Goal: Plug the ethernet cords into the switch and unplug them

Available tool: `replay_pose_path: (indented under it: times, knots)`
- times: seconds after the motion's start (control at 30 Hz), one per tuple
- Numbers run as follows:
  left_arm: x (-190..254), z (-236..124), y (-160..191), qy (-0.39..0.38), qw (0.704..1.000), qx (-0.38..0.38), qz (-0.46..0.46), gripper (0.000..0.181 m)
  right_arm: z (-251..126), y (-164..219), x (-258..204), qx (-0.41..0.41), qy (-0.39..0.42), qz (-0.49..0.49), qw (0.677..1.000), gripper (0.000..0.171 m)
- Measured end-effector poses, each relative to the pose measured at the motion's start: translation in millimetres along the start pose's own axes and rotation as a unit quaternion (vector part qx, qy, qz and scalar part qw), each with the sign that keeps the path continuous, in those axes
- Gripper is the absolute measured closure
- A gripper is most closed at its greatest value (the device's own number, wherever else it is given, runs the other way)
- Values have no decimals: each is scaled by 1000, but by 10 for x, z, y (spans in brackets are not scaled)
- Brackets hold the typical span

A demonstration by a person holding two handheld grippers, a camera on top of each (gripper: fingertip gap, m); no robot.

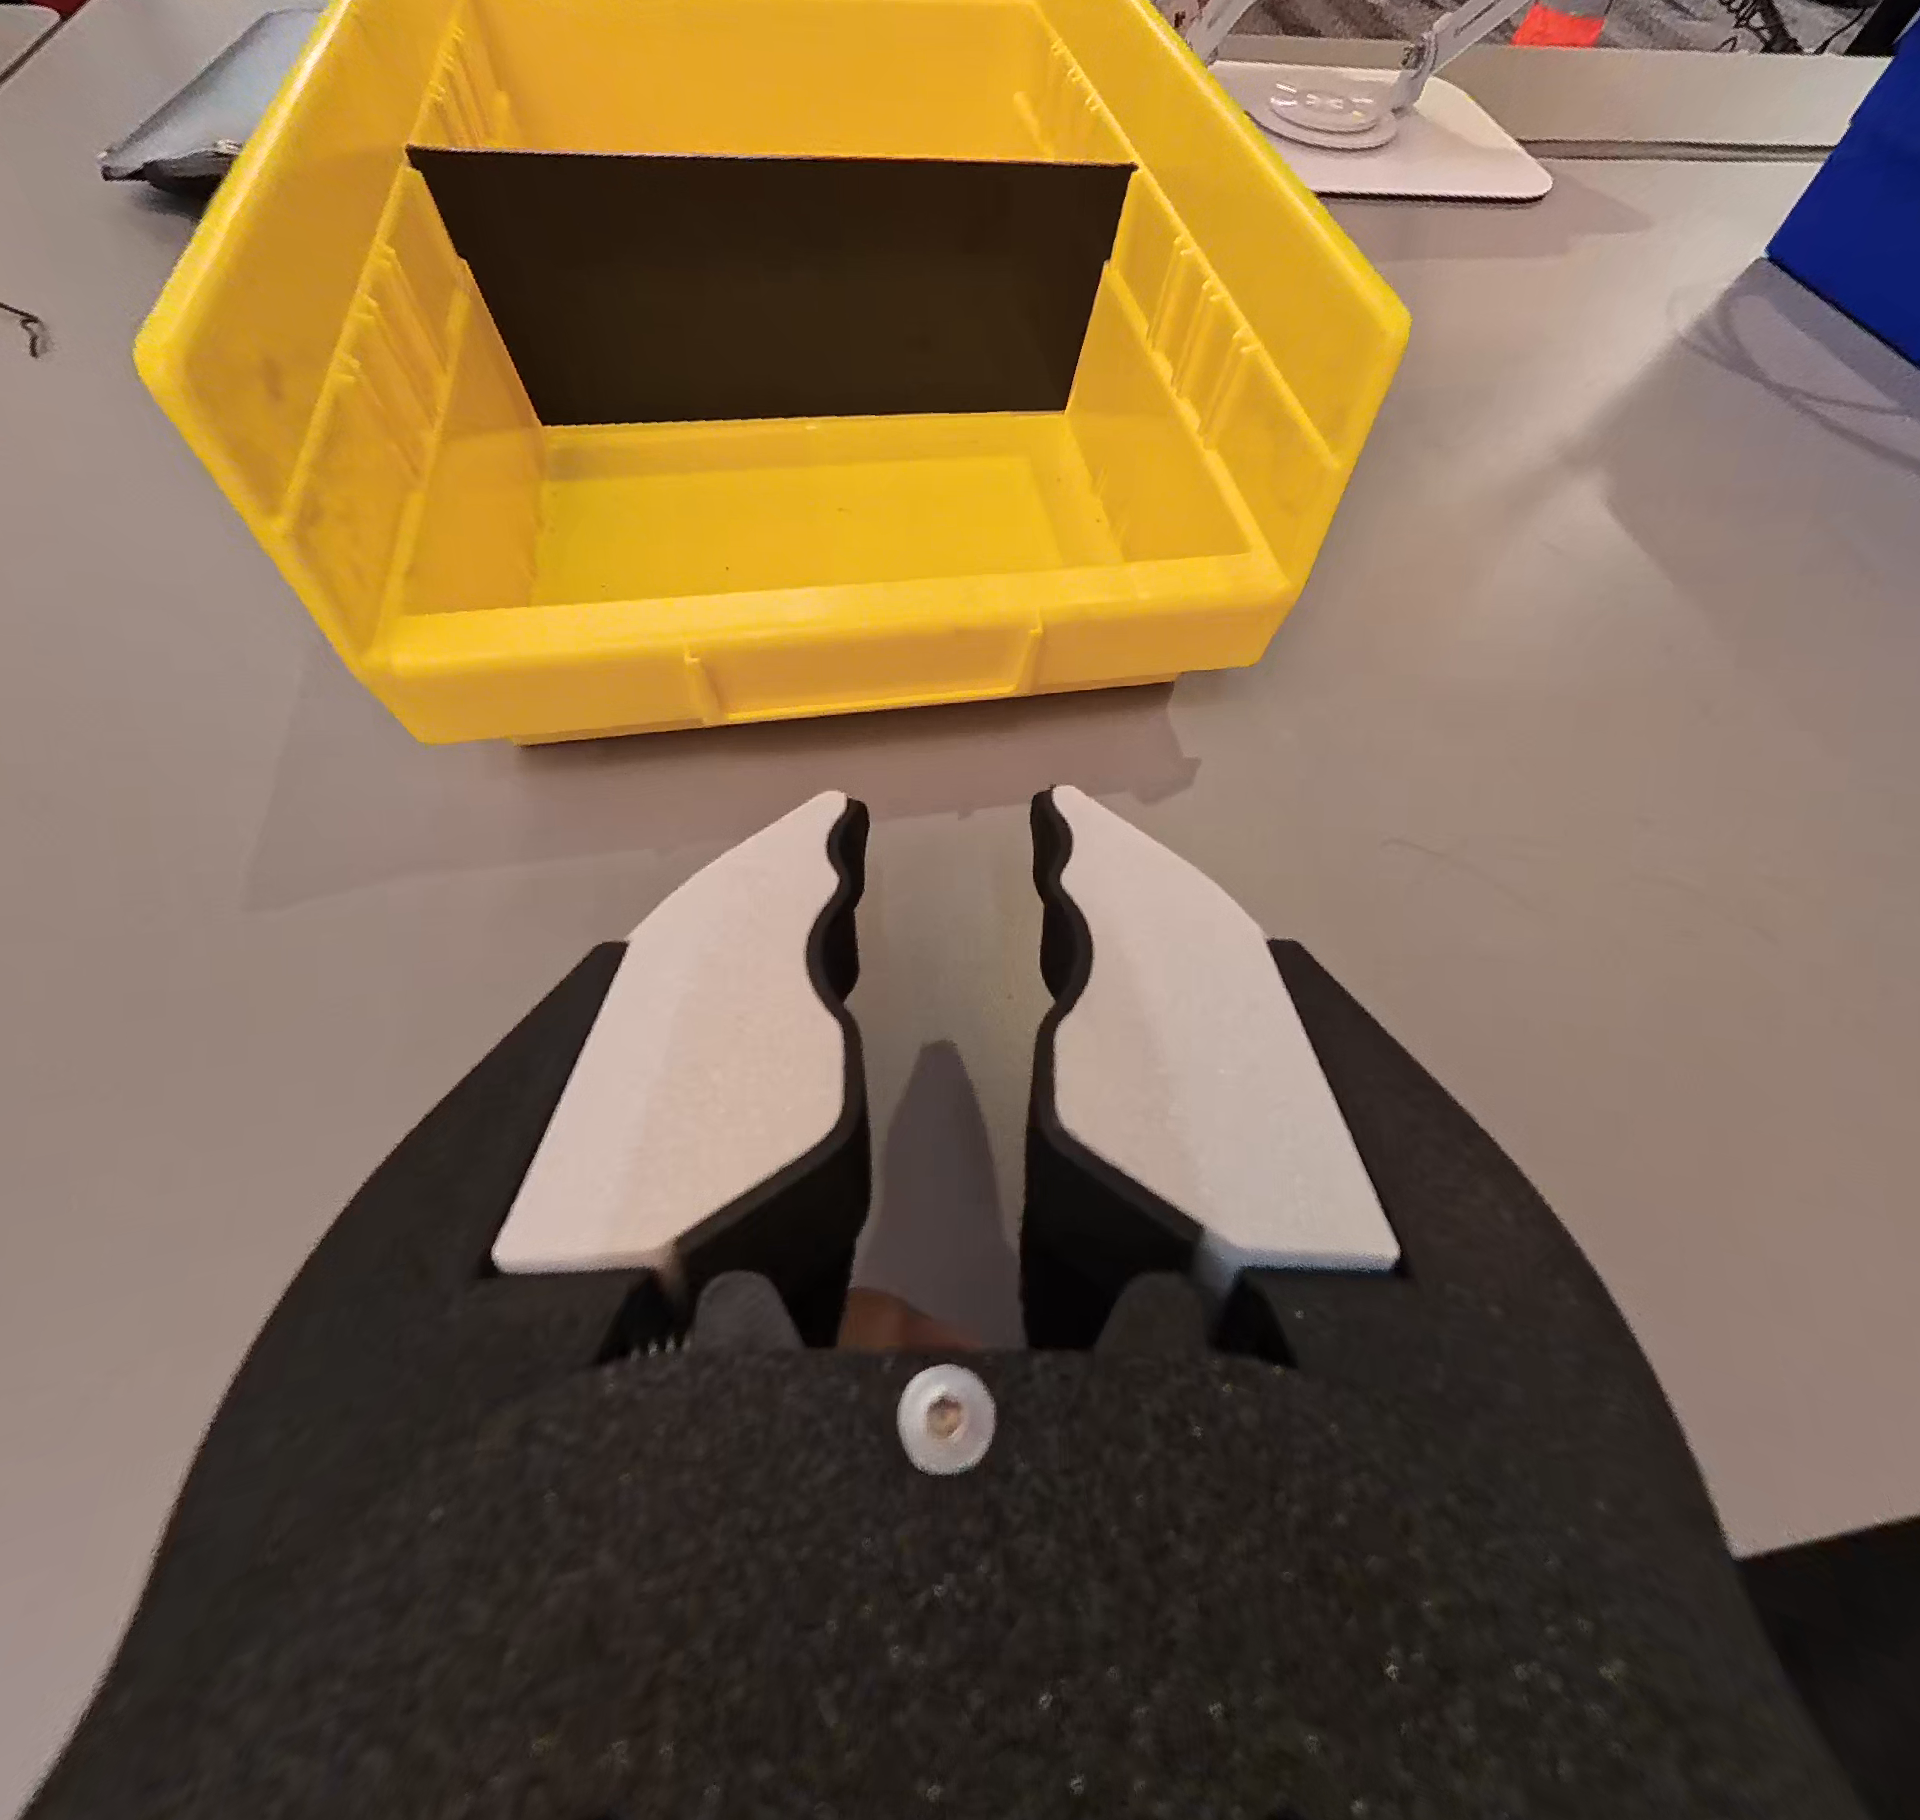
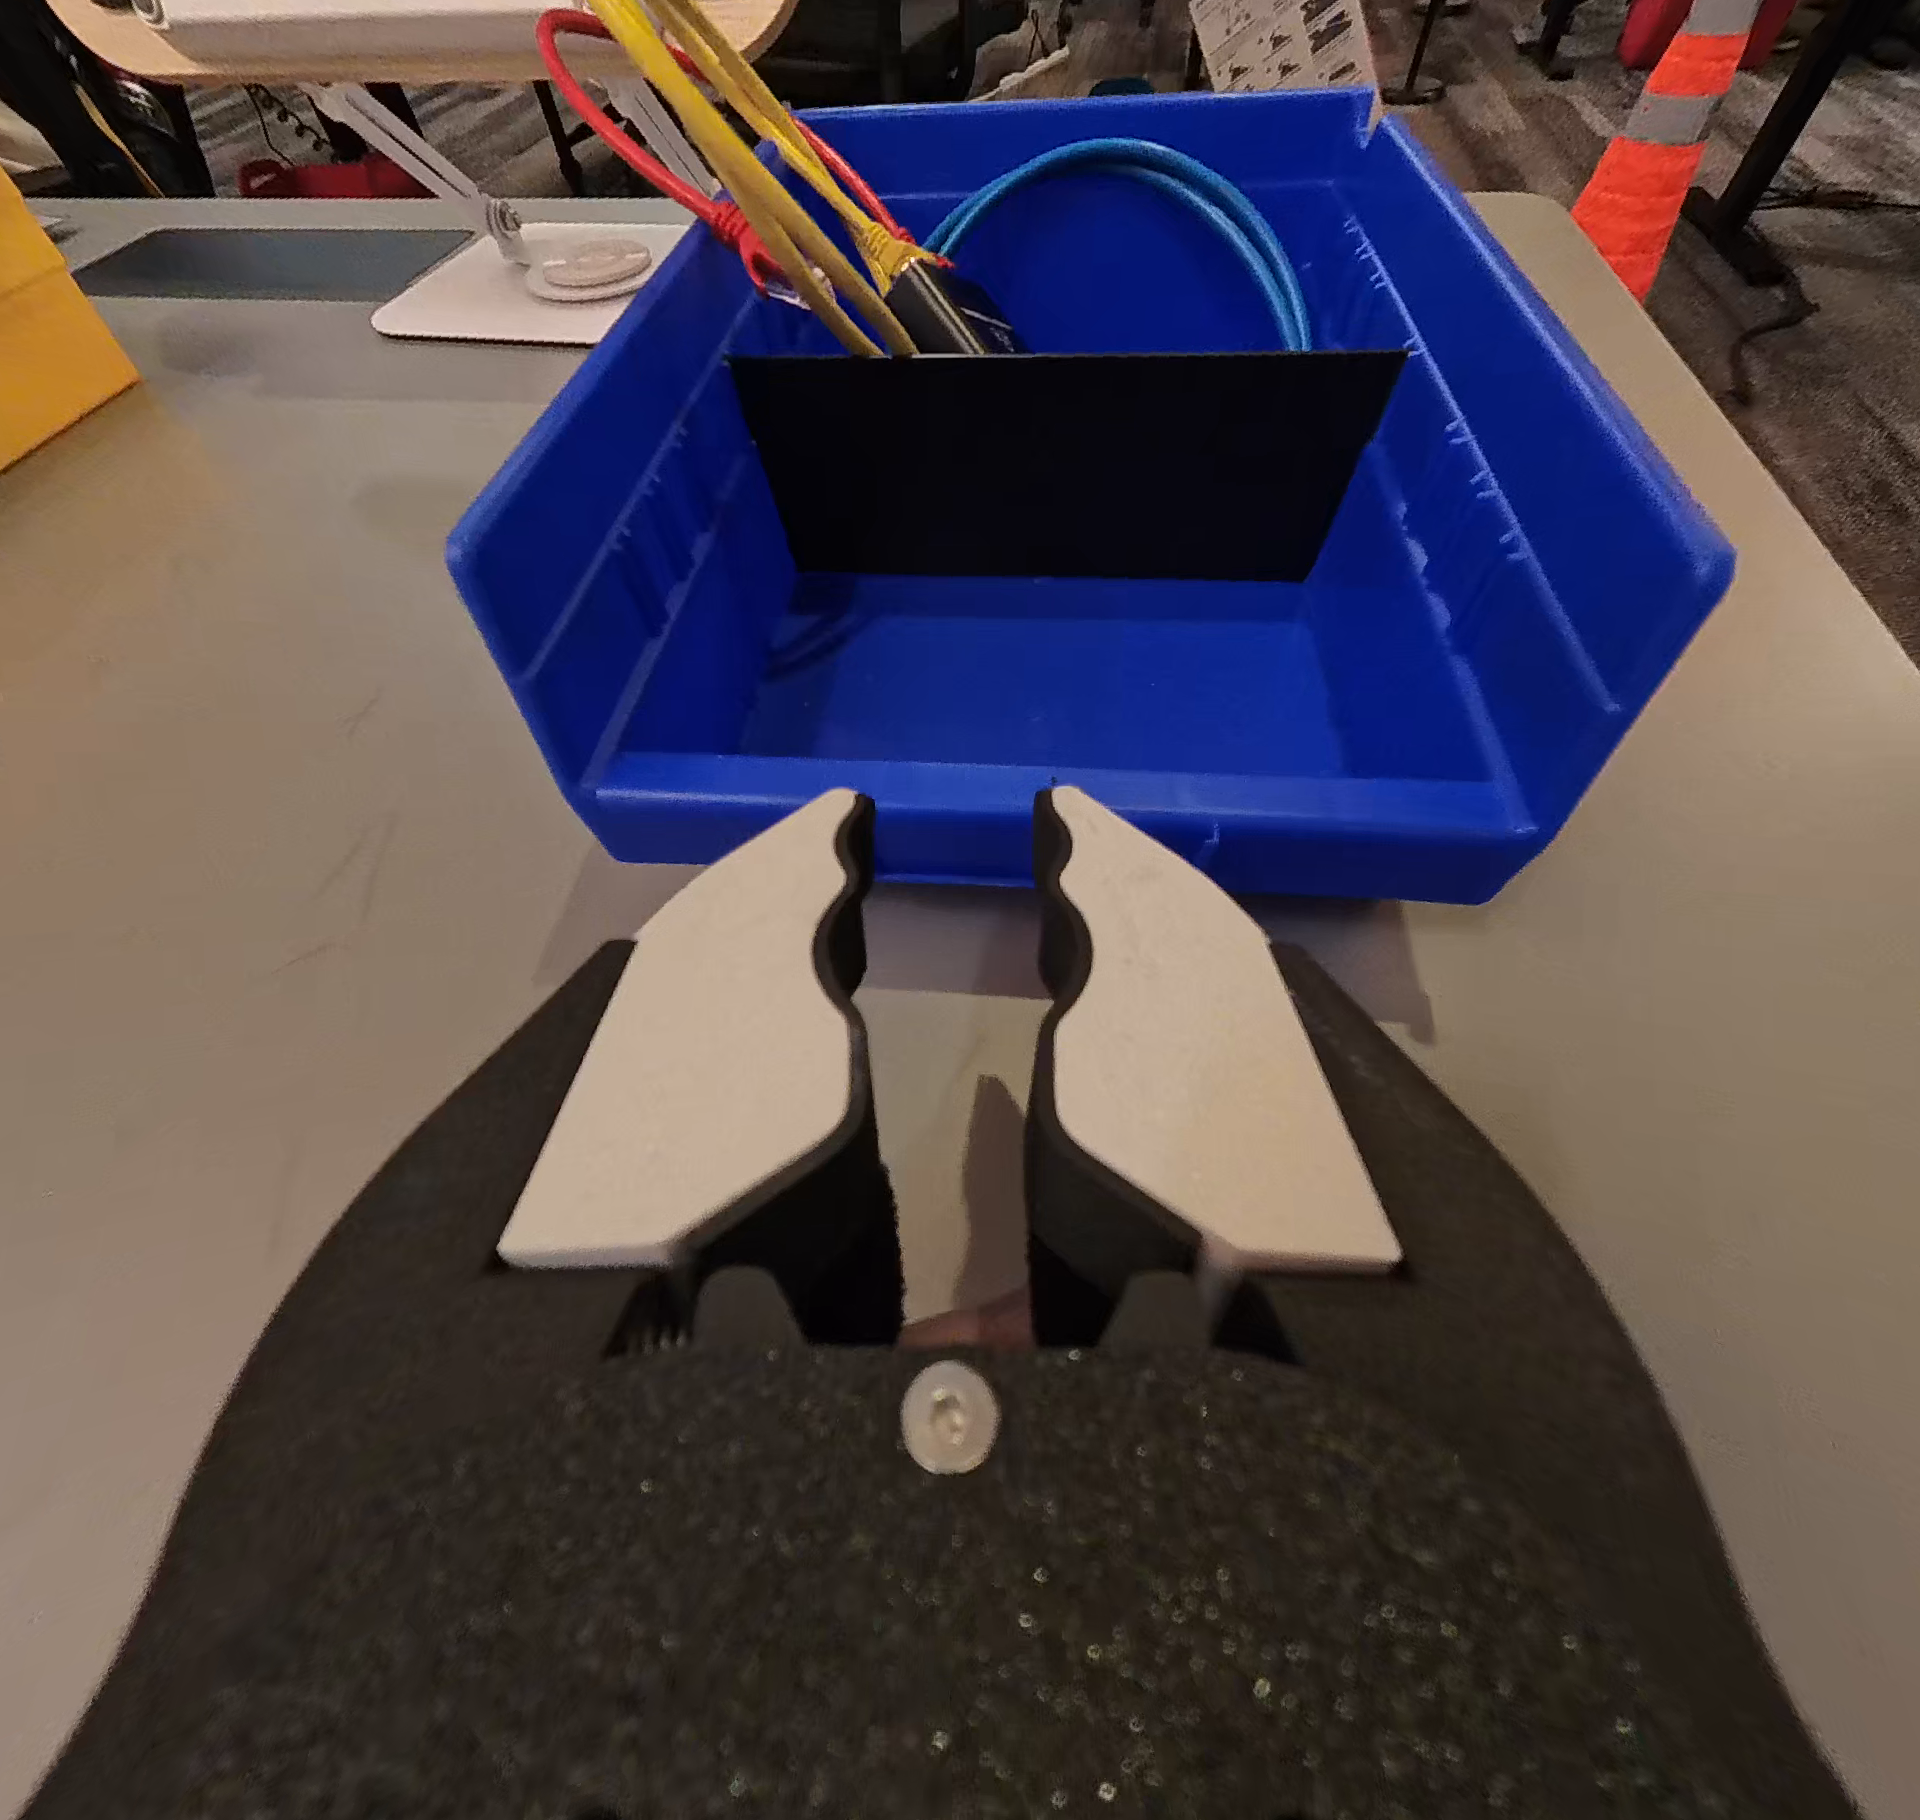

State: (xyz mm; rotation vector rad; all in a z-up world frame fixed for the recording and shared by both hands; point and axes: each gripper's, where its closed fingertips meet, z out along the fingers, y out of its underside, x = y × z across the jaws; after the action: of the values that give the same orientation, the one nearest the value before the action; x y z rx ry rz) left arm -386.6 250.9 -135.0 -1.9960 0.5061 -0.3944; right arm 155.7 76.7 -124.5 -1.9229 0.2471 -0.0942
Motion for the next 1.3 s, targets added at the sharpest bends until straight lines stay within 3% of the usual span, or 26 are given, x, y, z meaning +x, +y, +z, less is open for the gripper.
replay_pose_path:
  times: [0.3, 0.4, 0.5, 0.57, 0.7, 0.83, 0.97, 1.1, 1.2, 1.3]
  knots:
    - [-27, -20, 35, 0, 1000, -4, -5, 151, 28, -74, -106, 9, -3, -22, 1000, 142]
    - [-26, -71, 43, -1, 1000, 0, -1, 151, 9, -217, -382, 43, -49, -53, 996, 139]
    - [-30, -126, 59, -7, 1000, 2, 9, 151, 33, -225, -913, 44, -153, -80, 984, 112]
    - [-26, -159, 86, -10, 1000, 1, 17, 151, 167, -191, -1005, 26, -132, -86, 987, 98]
    - [26, -225, 177, -8, 999, -8, 31, 150, 459, -242, -1075, 18, -71, -90, 993, 90]
    - [191, -314, 233, 1, 999, -8, 52, 150, 614, -222, -1378, -6, -106, -78, 991, 85]
    - [751, -346, 168, 58, 996, 11, 64, 148, 416, -161, -1806, -14, -193, -89, 977, 102]
    - [1757, -236, 46, 160, 979, 34, 118, 138, -7, -472, -1760, 87, -165, -89, 978, 100]
    - [2430, -49, -115, 207, 964, 45, 161, 138, -334, -719, -1154, 159, -13, -46, 986, 108]
    - [2998, 303, -391, 243, 957, 49, 152, 132, -516, -541, -456, 141, 130, -4, 981, 114]
